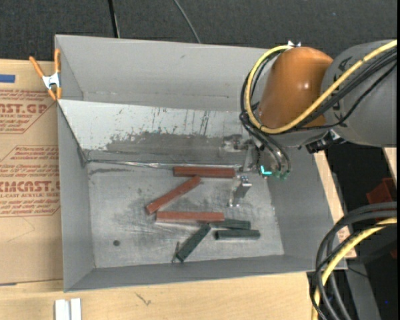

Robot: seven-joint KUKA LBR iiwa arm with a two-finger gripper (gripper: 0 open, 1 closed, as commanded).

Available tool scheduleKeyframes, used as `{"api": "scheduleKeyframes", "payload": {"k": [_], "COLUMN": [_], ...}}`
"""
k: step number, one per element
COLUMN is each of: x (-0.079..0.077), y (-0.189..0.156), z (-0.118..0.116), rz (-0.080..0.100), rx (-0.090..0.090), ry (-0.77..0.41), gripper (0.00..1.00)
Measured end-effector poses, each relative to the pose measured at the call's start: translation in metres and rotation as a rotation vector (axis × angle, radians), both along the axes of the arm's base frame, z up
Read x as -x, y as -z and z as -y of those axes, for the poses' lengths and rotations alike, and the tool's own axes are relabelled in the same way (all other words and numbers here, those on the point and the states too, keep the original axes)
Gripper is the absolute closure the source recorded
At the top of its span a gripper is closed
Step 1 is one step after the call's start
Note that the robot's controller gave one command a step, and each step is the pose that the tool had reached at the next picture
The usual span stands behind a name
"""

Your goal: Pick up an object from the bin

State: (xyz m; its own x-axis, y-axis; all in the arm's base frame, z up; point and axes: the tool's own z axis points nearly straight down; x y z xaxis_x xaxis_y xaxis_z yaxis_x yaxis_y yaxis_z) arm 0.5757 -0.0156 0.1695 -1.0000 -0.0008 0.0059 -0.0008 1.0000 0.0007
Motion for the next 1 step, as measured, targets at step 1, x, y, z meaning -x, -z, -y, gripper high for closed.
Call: {"api": "scheduleKeyframes", "payload": {"k": [1], "x": [-0.0017], "y": [-0.0047], "z": [0.0001], "rz": [0.007], "rx": [0.0], "ry": [0.0], "gripper": [0.0]}}
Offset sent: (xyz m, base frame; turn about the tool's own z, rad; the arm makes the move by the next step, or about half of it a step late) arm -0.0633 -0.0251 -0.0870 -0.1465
